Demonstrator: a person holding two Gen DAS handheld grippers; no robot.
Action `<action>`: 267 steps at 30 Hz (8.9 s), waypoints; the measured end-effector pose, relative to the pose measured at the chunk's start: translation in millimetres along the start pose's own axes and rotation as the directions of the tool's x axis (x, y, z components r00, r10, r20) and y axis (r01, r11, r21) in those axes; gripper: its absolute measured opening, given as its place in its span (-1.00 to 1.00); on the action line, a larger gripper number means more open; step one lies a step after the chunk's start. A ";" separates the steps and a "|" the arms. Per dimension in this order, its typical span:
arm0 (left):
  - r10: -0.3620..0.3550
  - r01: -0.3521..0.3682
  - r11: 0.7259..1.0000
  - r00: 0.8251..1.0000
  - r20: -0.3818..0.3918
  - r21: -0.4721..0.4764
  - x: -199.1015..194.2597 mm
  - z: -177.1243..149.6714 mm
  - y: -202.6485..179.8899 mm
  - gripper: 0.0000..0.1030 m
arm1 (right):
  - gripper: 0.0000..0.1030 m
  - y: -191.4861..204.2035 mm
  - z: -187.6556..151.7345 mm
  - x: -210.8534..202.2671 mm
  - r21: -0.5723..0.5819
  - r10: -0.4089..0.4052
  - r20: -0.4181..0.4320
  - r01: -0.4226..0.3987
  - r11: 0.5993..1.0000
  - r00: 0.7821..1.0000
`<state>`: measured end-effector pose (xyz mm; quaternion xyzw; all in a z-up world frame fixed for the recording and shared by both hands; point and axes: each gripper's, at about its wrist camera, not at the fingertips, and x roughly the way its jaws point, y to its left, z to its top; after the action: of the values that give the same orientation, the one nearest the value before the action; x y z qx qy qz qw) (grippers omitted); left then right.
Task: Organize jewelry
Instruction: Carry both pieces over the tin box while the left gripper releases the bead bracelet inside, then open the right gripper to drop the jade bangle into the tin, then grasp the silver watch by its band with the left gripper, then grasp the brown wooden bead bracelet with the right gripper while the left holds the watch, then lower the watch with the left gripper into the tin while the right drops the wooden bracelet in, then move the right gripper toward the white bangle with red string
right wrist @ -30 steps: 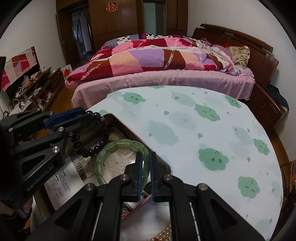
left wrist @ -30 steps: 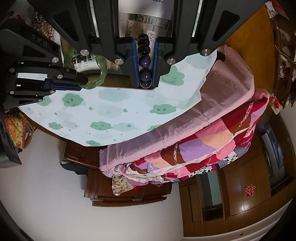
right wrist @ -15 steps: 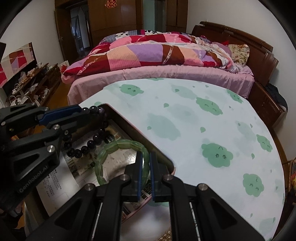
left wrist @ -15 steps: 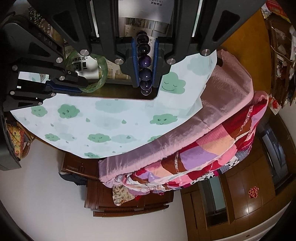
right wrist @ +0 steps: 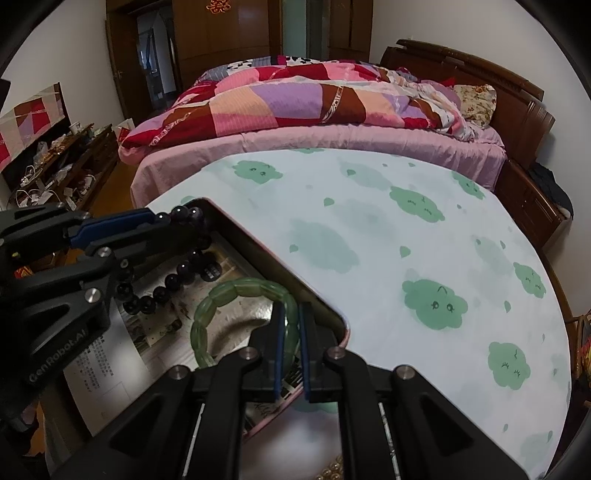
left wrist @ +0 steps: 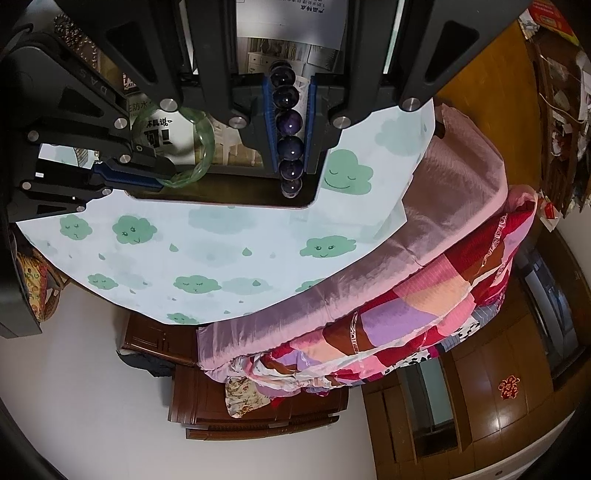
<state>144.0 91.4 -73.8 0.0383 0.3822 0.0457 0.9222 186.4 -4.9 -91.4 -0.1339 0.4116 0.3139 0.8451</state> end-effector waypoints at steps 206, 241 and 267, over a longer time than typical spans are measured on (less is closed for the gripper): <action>-0.098 0.103 0.986 0.994 0.043 -0.134 -49.7 -56.2 1.7 -0.83 | -0.80 28.2 -41.4 -52.4 -0.014 0.204 0.083 -0.203 0.979 0.975; -0.071 0.072 0.987 0.997 0.018 -0.146 -44.7 -56.9 7.9 -0.76 | -0.31 27.0 -42.5 -38.9 -0.008 0.186 0.056 -0.186 0.983 0.981; -0.088 0.096 0.988 0.994 0.070 -0.119 -76.3 -54.9 -29.2 0.23 | 0.22 -75.3 -113.5 -104.2 0.230 -0.012 0.096 -0.010 0.973 0.995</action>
<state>53.0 55.7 -62.1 -0.0347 0.3501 0.0251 0.9357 116.9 -161.5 -83.6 -0.0201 0.4034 0.2699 0.8741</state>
